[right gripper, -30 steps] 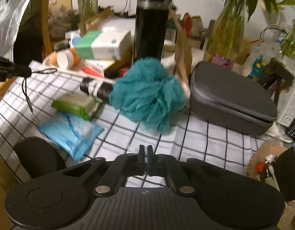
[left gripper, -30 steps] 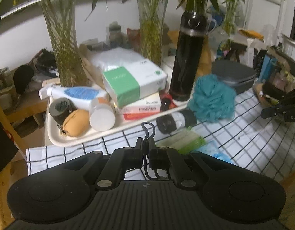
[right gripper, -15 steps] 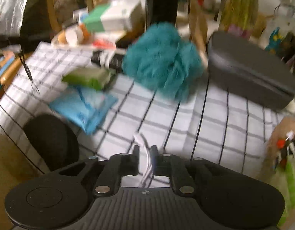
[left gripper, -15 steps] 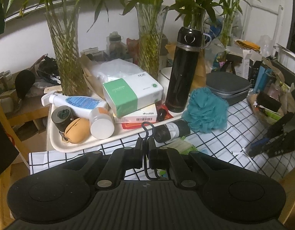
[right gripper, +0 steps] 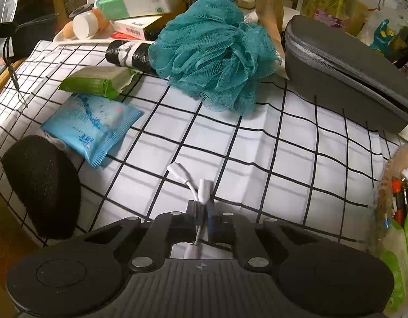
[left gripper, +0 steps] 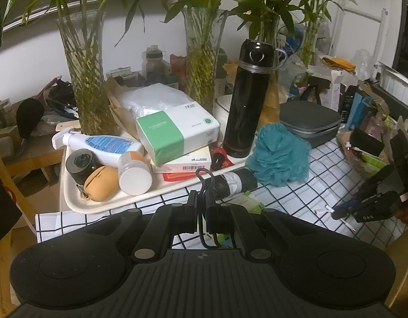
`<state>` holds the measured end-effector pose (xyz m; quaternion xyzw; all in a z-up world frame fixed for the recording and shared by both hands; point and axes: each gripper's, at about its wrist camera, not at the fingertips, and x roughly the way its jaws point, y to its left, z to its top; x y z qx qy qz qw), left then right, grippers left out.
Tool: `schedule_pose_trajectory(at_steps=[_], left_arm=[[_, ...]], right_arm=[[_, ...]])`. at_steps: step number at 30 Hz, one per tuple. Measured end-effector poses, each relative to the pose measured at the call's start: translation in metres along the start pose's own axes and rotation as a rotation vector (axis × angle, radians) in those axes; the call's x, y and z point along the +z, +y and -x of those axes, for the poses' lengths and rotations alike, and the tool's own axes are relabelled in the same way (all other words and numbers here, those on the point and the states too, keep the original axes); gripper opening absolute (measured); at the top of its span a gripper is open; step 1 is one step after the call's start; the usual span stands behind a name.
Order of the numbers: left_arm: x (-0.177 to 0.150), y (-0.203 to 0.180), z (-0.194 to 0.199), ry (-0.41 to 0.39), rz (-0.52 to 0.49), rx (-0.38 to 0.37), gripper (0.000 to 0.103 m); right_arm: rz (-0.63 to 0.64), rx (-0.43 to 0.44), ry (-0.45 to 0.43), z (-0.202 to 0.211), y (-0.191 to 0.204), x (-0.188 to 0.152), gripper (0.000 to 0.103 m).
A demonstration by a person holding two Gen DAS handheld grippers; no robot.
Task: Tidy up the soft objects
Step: 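Lift and carry the black cord and white cable in both tools to the box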
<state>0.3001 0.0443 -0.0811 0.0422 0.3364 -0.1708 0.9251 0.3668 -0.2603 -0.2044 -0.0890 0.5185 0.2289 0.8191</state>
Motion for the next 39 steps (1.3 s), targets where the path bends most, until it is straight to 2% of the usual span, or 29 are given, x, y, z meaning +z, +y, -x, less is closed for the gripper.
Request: schedule_pose_trajectory(at_steps=[5, 11, 12, 17, 22, 26, 35, 39], left_arm=[[0.005, -0.002, 0.005, -0.014, -0.001, -0.013, 0.006], [0.012, -0.010, 0.014, -0.038, -0.004, -0.038, 0.006], [0.013, -0.012, 0.016, -0.041, -0.005, -0.044, 0.006], [0.017, -0.019, 0.029, -0.061, -0.005, -0.067, 0.006], [0.021, -0.023, 0.047, -0.094, 0.016, -0.084, 0.006], [0.022, -0.028, 0.063, -0.117, 0.025, -0.106, 0.006], [0.010, -0.056, 0.107, -0.160, 0.028, -0.161, 0.006], [-0.002, -0.066, 0.121, -0.155, 0.034, -0.180, 0.006]], right_arm=[[0.029, -0.021, -0.041, 0.009, 0.003, 0.000, 0.009], [0.004, -0.044, -0.132, 0.044, -0.004, 0.007, 0.008], [0.003, -0.045, -0.147, 0.050, -0.005, 0.008, 0.003], [-0.006, -0.043, -0.219, 0.084, -0.003, 0.010, 0.004], [-0.003, -0.020, -0.297, 0.120, 0.007, 0.008, 0.004], [0.002, -0.005, -0.325, 0.135, 0.013, 0.006, 0.004], [0.040, 0.068, -0.421, 0.182, 0.048, -0.014, 0.004], [0.054, 0.105, -0.455, 0.200, 0.064, -0.029, 0.004]])
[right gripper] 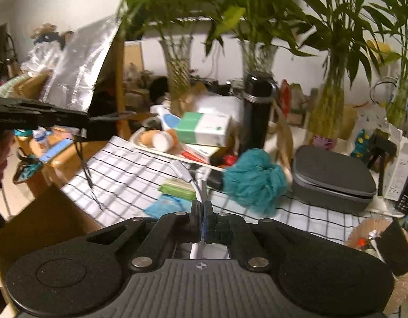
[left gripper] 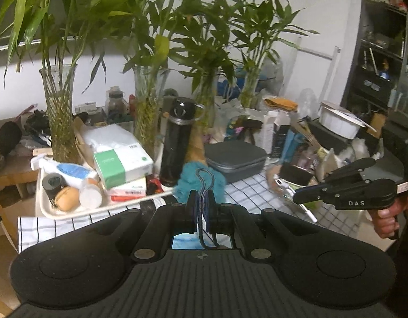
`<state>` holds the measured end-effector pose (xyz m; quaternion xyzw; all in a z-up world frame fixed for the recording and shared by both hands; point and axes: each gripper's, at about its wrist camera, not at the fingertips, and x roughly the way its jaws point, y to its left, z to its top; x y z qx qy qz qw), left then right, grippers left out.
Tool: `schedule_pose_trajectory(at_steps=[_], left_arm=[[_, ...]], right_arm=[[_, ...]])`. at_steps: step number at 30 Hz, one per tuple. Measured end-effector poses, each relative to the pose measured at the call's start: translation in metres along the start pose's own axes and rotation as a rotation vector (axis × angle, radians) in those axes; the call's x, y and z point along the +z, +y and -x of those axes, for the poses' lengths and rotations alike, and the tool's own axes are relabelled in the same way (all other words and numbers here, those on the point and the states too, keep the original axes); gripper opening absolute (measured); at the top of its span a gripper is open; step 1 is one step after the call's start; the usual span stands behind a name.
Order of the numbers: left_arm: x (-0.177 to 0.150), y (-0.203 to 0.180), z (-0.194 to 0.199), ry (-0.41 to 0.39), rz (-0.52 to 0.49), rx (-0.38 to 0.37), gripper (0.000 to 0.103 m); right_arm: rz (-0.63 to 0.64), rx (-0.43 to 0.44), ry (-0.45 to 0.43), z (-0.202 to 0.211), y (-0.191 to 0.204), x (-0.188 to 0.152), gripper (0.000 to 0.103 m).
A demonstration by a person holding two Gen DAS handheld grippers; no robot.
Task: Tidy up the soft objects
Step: 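Lift and carry the black cord and white cable in both tools to the box, then open the left tool over the box while the right tool drops the white cable inside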
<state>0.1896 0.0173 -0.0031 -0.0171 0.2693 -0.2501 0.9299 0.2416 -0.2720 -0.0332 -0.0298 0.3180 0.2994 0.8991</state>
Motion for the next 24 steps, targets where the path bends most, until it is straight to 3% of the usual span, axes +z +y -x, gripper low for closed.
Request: schedule_pose_trajectory(at_steps=[10, 18, 24], left_arm=[[-0.016, -0.029, 0.035, 0.027, -0.021, -0.032, 0.006], [-0.033, -0.051, 0.054, 0.085, -0.052, -0.058, 0.006], [-0.051, -0.052, 0.050, 0.141, -0.027, -0.037, 0.006]], right_arm=[[0.017, 0.121, -0.013, 0.030, 0.037, -0.020, 0.004], [0.016, 0.134, 0.008, 0.041, 0.046, -0.036, 0.004], [0.016, 0.140, 0.026, 0.047, 0.052, -0.047, 0.004]])
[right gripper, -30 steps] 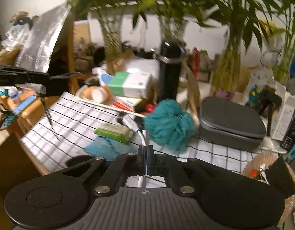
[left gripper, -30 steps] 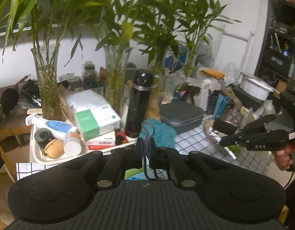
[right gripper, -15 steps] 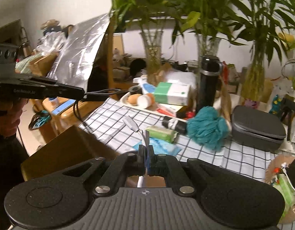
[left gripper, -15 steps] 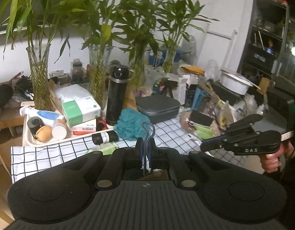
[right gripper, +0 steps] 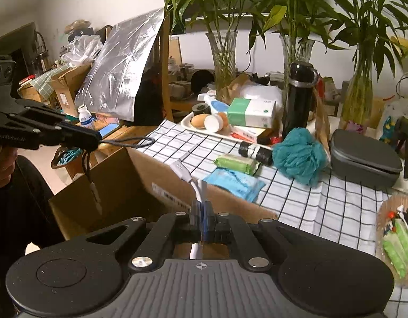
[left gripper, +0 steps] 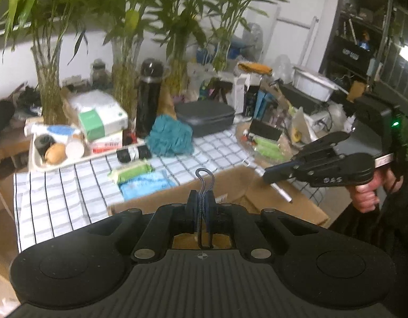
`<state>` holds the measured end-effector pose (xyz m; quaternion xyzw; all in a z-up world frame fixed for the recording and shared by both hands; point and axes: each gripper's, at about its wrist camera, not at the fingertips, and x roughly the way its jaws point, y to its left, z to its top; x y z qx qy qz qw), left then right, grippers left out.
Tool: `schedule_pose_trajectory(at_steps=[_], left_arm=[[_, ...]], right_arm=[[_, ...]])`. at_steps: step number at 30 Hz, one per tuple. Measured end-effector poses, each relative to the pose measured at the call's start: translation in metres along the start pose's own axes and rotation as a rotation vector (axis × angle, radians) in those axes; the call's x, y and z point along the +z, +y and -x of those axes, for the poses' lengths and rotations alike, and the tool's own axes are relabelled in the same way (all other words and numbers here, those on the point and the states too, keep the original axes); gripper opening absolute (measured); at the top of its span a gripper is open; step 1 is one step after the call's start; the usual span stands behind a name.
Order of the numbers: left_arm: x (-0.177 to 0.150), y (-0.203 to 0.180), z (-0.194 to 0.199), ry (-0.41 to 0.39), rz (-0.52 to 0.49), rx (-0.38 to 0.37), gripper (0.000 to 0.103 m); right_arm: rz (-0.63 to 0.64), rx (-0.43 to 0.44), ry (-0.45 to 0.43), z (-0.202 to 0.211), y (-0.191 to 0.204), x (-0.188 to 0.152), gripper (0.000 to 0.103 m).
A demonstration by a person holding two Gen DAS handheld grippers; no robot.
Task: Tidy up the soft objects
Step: 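Open the left tool over the box while the right tool drops the white cable inside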
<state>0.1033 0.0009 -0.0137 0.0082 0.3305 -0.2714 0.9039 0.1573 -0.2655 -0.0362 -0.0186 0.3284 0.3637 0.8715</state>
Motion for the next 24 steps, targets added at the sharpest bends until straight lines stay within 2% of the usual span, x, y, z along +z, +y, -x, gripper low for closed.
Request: schedule_pose_trajectory(at_steps=[5, 7, 8, 9, 10, 11, 12, 13, 15, 19, 24], left_arm=[[-0.012, 0.000, -0.007, 0.056, 0.030, 0.022, 0.007], [-0.016, 0.000, -0.009, 0.077, 0.036, 0.042, 0.011], [-0.018, 0.000, -0.009, 0.085, 0.039, 0.058, 0.019], [-0.020, 0.000, -0.008, 0.087, 0.040, 0.075, 0.033], [-0.021, -0.001, -0.006, 0.084, 0.038, 0.091, 0.038], [-0.023, -0.002, -0.003, 0.078, 0.032, 0.106, 0.046], [-0.025, -0.004, 0.000, 0.073, 0.020, 0.123, 0.048], [-0.026, -0.005, 0.002, 0.073, 0.009, 0.136, 0.048], [-0.028, -0.009, 0.006, 0.078, -0.013, 0.155, 0.049], [-0.033, -0.012, 0.011, 0.091, -0.041, 0.190, 0.049], [-0.036, -0.011, 0.011, 0.116, -0.036, 0.214, 0.049]], right_arm=[[0.004, 0.023, 0.029, -0.001, 0.011, -0.009, 0.004], [0.012, 0.031, 0.058, -0.006, 0.016, -0.013, 0.004], [0.013, 0.027, 0.073, -0.008, 0.018, -0.015, 0.010], [0.018, 0.012, 0.090, -0.011, 0.020, -0.016, 0.028], [0.022, -0.004, 0.100, -0.013, 0.021, -0.017, 0.042], [0.026, -0.015, 0.096, -0.012, 0.023, -0.018, 0.072], [0.029, -0.026, 0.079, -0.011, 0.024, -0.018, 0.092], [0.031, -0.035, 0.054, -0.007, 0.025, -0.018, 0.096], [0.012, -0.017, 0.018, -0.001, 0.023, -0.016, 0.097], [-0.016, -0.034, -0.013, 0.002, 0.018, -0.015, 0.103], [-0.022, -0.070, 0.014, -0.001, 0.019, -0.018, 0.103]])
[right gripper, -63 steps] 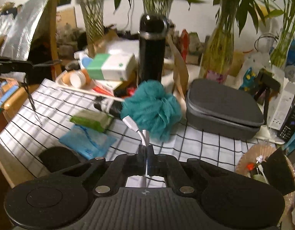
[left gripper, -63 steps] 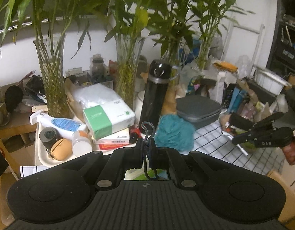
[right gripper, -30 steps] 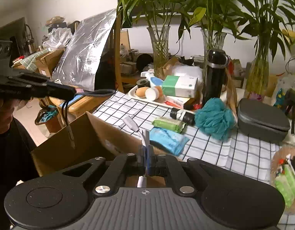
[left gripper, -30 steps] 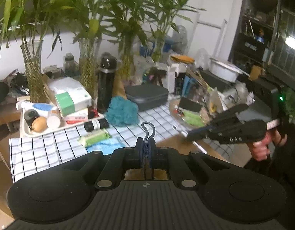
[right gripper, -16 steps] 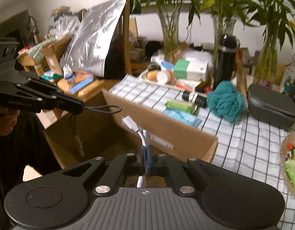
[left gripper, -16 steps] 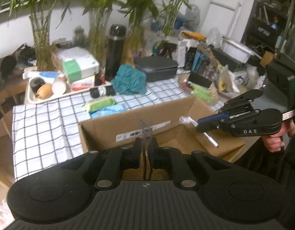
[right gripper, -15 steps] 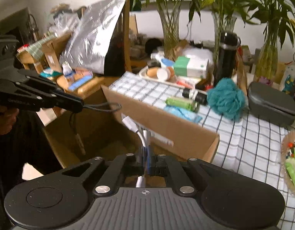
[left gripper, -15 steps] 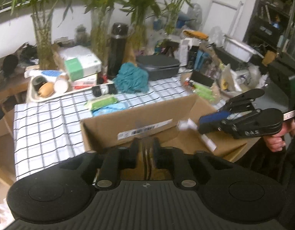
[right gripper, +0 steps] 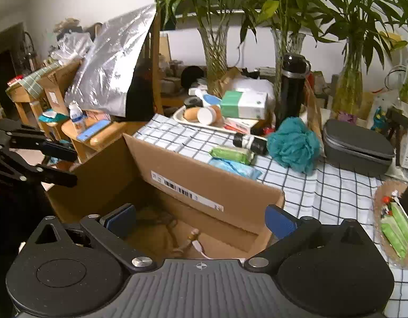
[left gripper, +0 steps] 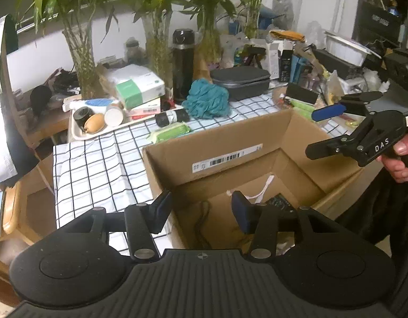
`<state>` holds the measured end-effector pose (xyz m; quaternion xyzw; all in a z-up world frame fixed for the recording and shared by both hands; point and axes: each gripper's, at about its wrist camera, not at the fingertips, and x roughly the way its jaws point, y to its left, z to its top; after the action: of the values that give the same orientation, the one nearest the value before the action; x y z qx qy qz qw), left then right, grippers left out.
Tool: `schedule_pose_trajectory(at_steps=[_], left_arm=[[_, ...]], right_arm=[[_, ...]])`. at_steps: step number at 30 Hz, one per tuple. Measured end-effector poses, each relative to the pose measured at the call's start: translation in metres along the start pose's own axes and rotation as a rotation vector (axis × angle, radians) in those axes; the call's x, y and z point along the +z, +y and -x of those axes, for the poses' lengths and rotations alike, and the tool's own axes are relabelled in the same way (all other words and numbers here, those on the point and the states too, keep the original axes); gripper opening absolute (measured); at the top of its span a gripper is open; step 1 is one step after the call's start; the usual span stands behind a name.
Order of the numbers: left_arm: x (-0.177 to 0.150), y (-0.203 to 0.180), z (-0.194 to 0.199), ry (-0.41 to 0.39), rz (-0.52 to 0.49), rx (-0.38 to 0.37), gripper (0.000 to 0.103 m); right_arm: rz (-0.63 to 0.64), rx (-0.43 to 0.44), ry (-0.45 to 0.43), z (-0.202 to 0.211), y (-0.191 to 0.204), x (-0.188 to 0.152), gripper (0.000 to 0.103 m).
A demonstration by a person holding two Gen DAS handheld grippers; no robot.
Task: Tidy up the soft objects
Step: 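Open the left tool over the box while the right tool drops the white cable inside, then withdraw both open tools from the box back over the table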
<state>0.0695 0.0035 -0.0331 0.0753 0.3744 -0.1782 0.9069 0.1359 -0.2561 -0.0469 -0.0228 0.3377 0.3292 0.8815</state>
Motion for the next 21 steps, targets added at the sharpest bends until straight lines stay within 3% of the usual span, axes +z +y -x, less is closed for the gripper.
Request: schedule_pose_trajectory(at_steps=[13, 17, 21], left_arm=[[-0.003, 0.003, -0.008, 0.048, 0.008, 0.015, 0.050], [-0.003, 0.004, -0.009, 0.047, 0.015, 0.008, 0.058], [-0.004, 0.003, -0.012, 0.042, 0.016, 0.017, 0.058]], right_arm=[[-0.019, -0.044, 0.072, -0.004, -0.005, -0.011, 0.103], [-0.003, -0.082, 0.111, -0.010, -0.004, -0.015, 0.103], [-0.003, -0.102, 0.122, -0.012, -0.006, -0.018, 0.103]])
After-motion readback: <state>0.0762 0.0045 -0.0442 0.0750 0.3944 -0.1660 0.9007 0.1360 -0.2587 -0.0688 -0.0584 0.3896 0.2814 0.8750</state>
